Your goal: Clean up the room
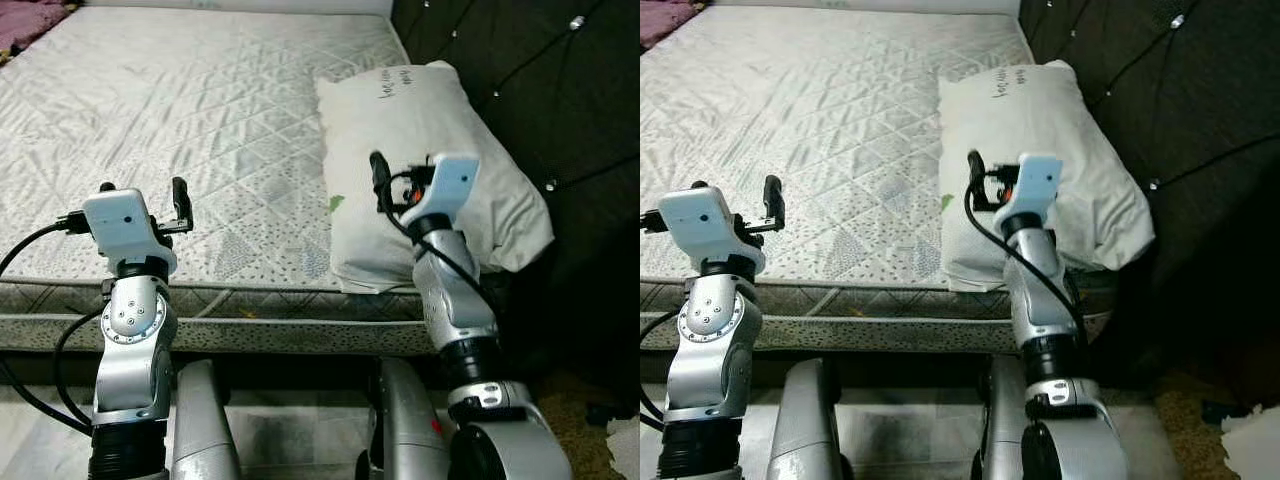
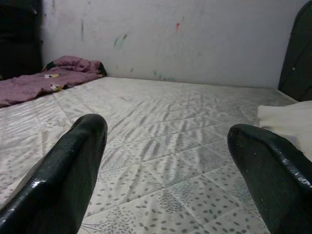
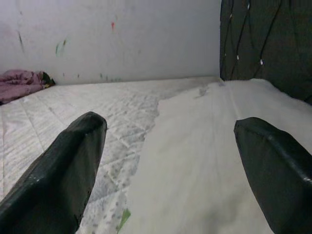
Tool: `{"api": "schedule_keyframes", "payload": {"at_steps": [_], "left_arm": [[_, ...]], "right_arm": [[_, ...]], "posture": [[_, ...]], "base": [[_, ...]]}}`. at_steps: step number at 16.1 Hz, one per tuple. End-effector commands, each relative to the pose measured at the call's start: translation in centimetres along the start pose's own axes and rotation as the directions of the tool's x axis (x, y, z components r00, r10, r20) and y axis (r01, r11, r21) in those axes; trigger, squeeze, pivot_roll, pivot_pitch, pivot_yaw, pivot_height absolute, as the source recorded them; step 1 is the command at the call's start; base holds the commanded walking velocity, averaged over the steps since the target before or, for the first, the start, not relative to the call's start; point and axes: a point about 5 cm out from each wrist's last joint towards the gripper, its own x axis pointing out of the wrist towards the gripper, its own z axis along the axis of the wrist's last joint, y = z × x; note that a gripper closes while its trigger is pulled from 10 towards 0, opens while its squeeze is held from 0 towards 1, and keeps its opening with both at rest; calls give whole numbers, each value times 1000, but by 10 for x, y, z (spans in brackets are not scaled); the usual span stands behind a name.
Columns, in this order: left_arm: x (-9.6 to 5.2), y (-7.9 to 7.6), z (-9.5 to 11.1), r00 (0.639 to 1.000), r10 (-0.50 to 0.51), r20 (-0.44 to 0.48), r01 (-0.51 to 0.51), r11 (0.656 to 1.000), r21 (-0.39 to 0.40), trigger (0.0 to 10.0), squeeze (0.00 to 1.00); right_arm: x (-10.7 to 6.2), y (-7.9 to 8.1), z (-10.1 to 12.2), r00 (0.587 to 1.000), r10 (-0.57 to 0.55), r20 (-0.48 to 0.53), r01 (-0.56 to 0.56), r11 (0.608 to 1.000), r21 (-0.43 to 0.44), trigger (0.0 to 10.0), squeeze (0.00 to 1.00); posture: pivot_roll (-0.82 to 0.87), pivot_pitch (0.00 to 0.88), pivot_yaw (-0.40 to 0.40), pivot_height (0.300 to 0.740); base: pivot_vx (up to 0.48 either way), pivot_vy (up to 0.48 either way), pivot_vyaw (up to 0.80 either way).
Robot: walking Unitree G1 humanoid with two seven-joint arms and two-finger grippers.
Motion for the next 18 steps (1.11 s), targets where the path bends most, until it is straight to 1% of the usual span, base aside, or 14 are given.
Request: {"api": "schedule_keyframes", "payload": {"at_steps": [1,2,4,5,6,8,10,12,15,17,18], "left_arm": [[3,-1,2,1000,-4,11,4,1000,-5,10000,0],[5,-2,0,1000,-6,7,6,1000,1,10000,0],[10,-5,-2,1000,-13,7,13,1000,1,10000,0],[10,-5,-2,1000,-13,7,13,1000,1,10000,0],[13,-8,-2,999,-33,12,33,999,1,10000,0],[14,-12,-2,998,-65,7,65,998,16,10000,0],[13,-13,-4,997,-74,-3,74,997,22,10000,0],[12,-16,-5,995,-96,0,96,995,8,10000,0],[11,-23,-7,993,-114,-6,114,993,-38,10000,0],[12,-33,-11,991,-131,-19,130,990,-57,10000,0],[17,-46,-13,981,-192,-27,191,981,-47,10000,0]], "right_arm": [[5,2,10,1000,8,27,-8,1000,-4,10000,0],[10,1,12,1000,9,29,-9,1000,-8,10000,0],[13,-1,19,999,3,48,-2,1000,-23,10000,0],[13,-1,19,999,3,48,-2,1000,-23,10000,0],[14,-1,24,998,-14,63,15,1000,-16,10000,0],[14,1,28,997,-21,78,22,1000,-10,10000,0],[12,1,28,996,-30,78,31,1000,-4,10000,0],[8,-4,25,996,-52,65,53,999,-12,10000,0],[7,-11,24,996,-76,55,78,997,-30,10000,0],[4,-22,28,992,-113,64,116,992,-45,10000,0],[-5,-36,33,982,-169,80,174,983,-65,10000,0]], "posture": [[-34,0,-34,540],[-43,0,-26,550],[-52,0,-16,564],[-52,0,-16,564],[-58,0,-10,574],[-73,0,9,588],[-78,0,15,598],[-80,0,14,613],[-102,0,17,627],[-154,0,43,637],[-175,0,79,651]], "base": [[0,0,0],[0,0,0],[0,0,0],[0,0,0],[0,0,0],[0,0,0],[0,0,0],[0,0,0],[0,0,0],[0,0,0],[0,0,0]]}}
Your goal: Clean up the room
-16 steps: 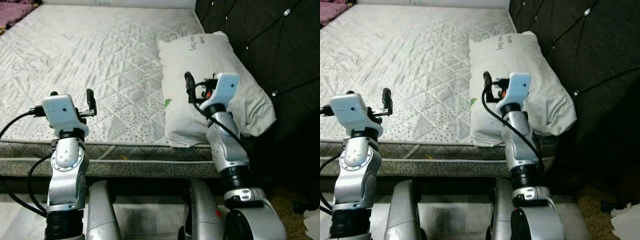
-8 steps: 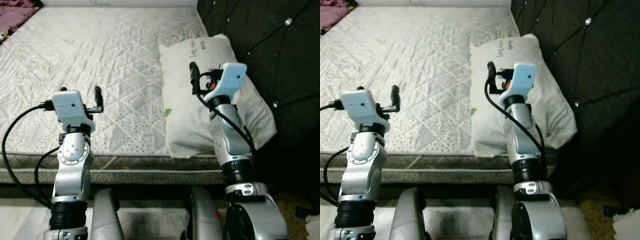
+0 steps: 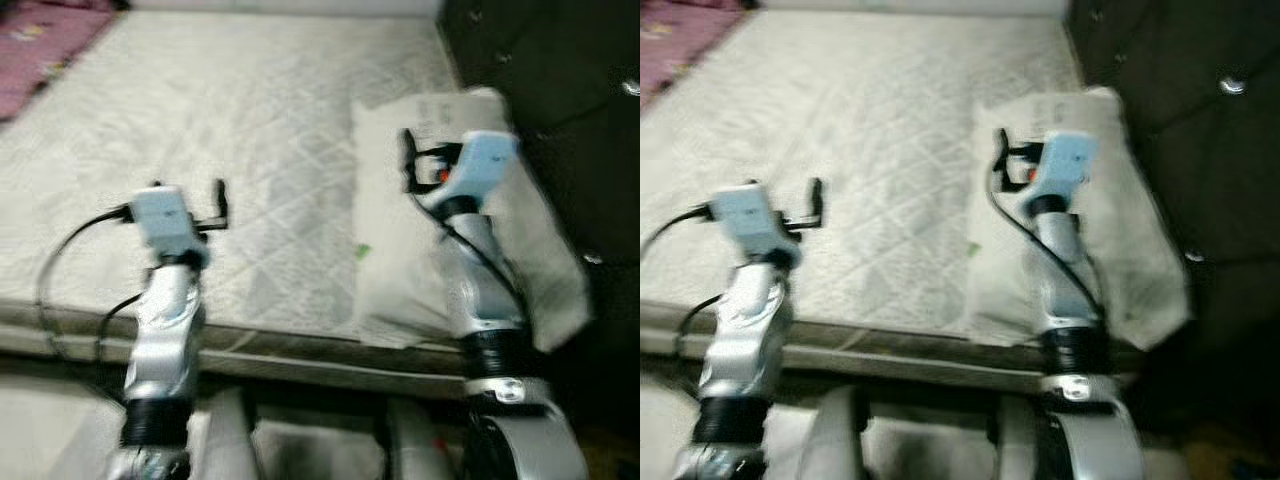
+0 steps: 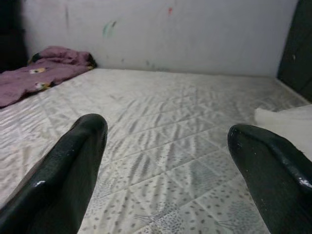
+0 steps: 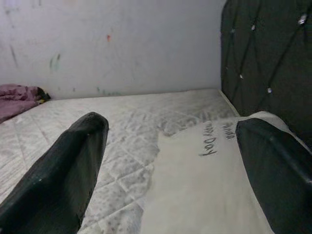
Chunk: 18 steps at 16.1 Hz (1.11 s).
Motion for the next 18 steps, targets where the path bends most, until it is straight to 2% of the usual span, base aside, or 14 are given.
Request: {"api": "schedule_keyframes", "payload": {"at_steps": [1,3,5,7,9,10,12,16,17,18], "left_arm": [[5,-3,5,999,-52,14,51,998,33,10000,0],[1,5,1,998,-60,-12,60,995,80,10000,0],[0,11,3,995,-98,-27,101,989,105,10000,0],[3,11,-3,992,-119,-39,123,985,121,10000,0],[6,9,-4,996,-83,-24,85,993,80,10000,0],[6,9,-4,996,-83,-24,85,993,80,10000,0],[-2,7,-6,1000,-26,-13,27,999,37,10000,0],[-11,12,-8,999,-37,-26,39,998,51,10000,0],[-13,13,-8,996,-80,-36,82,994,71,10000,0],[-16,12,-8,993,-113,-21,114,993,45,10000,0]], "right_arm": [[-3,-5,4,1000,-27,11,27,1000,-7,10000,0],[-13,-3,-4,999,-37,-8,37,999,11,10000,0],[-25,12,-5,1000,-13,-12,13,1000,-10,10000,0],[-32,16,-10,1000,-25,-7,25,1000,-3,10000,0],[-33,21,-11,1000,-4,-30,5,1000,29,10000,0],[-33,21,-11,1000,-4,-30,5,1000,29,10000,0],[-23,31,-5,995,98,-29,-98,995,4,10000,0],[-24,31,-12,994,92,-61,-91,996,21,10000,0],[-26,32,-15,994,80,-71,-77,996,37,10000,0],[-27,33,-12,995,81,-65,-78,996,40,10000,0]], "posture": [[-172,0,90,666],[-138,0,135,685],[-165,0,194,699],[-182,0,169,699],[-177,0,111,709],[-177,0,111,709],[-146,0,47,733],[-113,0,58,740],[-117,0,65,740],[-123,0,68,740]], "base": [[0,0,0],[0,0,0],[0,0,0],[0,0,0],[0,0,0],[0,0,0],[0,0,0],[0,0,0],[0,0,0],[0,0,0]]}}
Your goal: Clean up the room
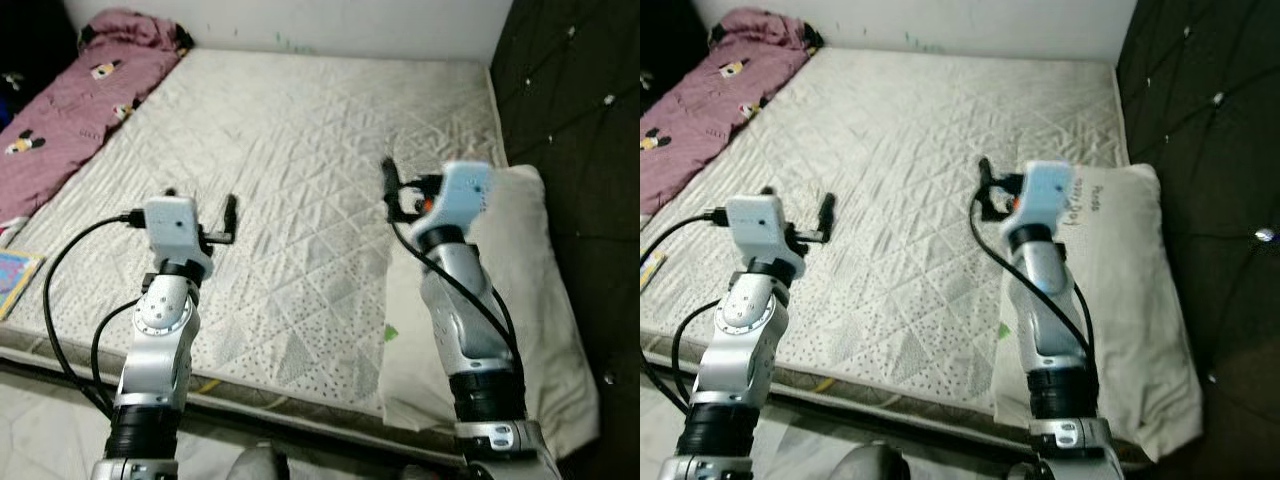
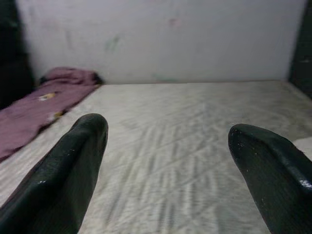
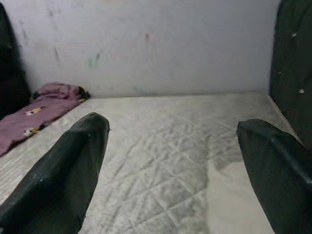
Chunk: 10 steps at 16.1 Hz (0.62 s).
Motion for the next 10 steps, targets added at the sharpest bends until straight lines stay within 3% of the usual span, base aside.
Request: {"api": "schedule_keyframes", "payload": {"at_steps": [1,7,10], "left_arm": [[-4,2,0,1000,-17,-1,17,1000,-15,10000,0],[-5,-1,-5,997,67,-45,-69,997,-43,10000,0],[-5,-2,0,998,53,-22,-54,996,-72,10000,0]], "right_arm": [[-1,4,5,1000,4,15,-5,1000,9,10000,0],[-2,-3,-6,999,-19,-45,21,999,40,10000,0],[1,-2,-16,990,-41,-136,50,997,66,10000,0]], "posture": [[-129,0,67,740],[-124,0,53,740],[-115,0,39,740]], "base": [[0,0,0],[0,0,0],[0,0,0]]}}
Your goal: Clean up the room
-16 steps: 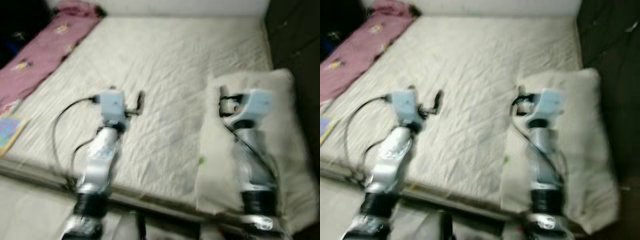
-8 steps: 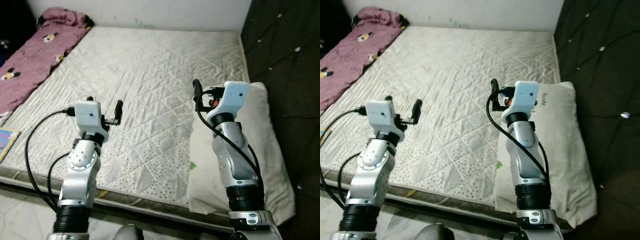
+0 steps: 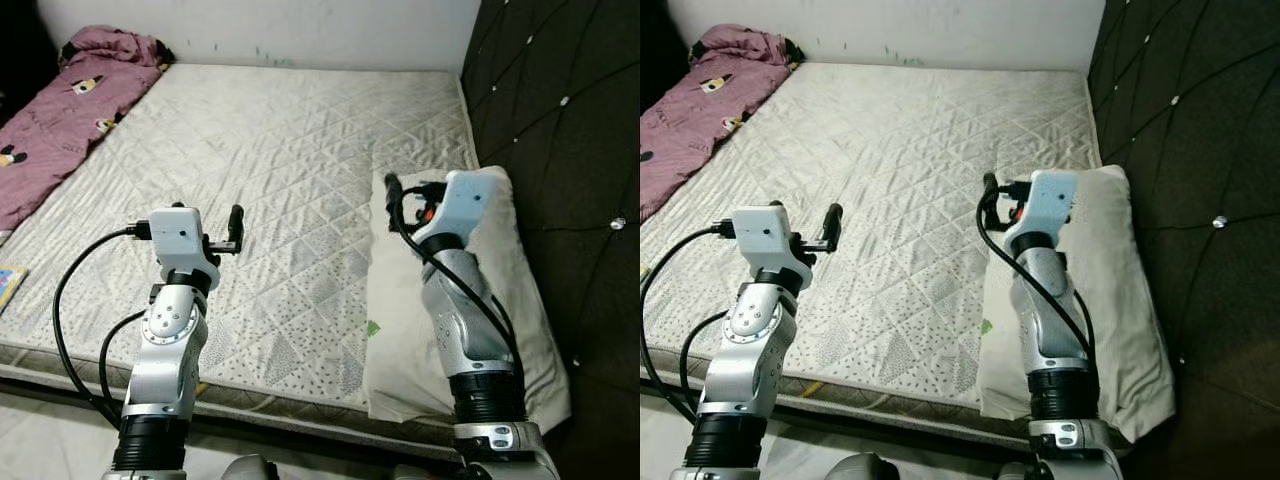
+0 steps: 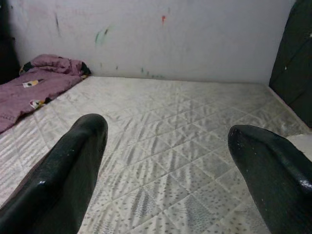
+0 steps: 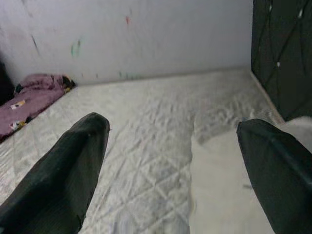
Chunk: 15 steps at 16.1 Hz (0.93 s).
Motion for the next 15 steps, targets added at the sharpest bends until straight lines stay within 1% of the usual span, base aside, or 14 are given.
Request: {"api": "schedule_keyframes", "payload": {"at_steps": [1,3,6,8,10,12,13,14,15], "left_arm": [[1,1,9,999,-11,34,11,1000,-13,10000,0],[0,-2,9,999,-35,39,36,999,-36,10000,0],[0,-2,10,999,-36,35,39,996,-85,10000,0],[0,-4,11,998,-44,39,48,994,-95,10000,0],[0,-6,12,998,-48,38,51,993,-105,10000,0],[0,-6,13,998,-45,39,49,993,-107,10000,0],[0,-6,13,998,-42,38,46,993,-105,10000,0],[0,-5,13,999,-32,34,36,995,-95,10000,0],[0,-5,13,999,-32,36,35,995,-92,10000,0]], "right_arm": [[2,3,1,1000,8,-13,-8,1000,-25,10000,0],[1,3,0,1000,8,-22,-8,1000,-9,10000,0],[-1,0,1,1000,1,-24,-1,1000,-12,10000,0],[-2,-1,0,1000,-5,-31,4,1000,-12,10000,0],[-2,-1,-1,999,-12,-33,13,1000,6,10000,0],[-1,1,-1,999,17,-45,-17,1000,-4,10000,0],[-1,4,1,999,22,-26,-24,998,-49,10000,0],[-1,7,1,999,40,-8,-41,991,-128,10000,0],[-2,10,0,998,69,-12,-70,993,-91,10000,0]], "posture": [[-118,0,37,740],[-121,0,36,740],[-125,0,36,740],[-126,0,37,740],[-126,0,37,740],[-125,0,36,740],[-125,0,37,740],[-126,0,37,740],[-126,0,37,740]], "base": [[0,0,0],[0,401,-800],[0,476,-800],[0,476,-613],[0,476,0],[0,478,0],[0,428,0],[0,0,0],[0,0,0]]}}
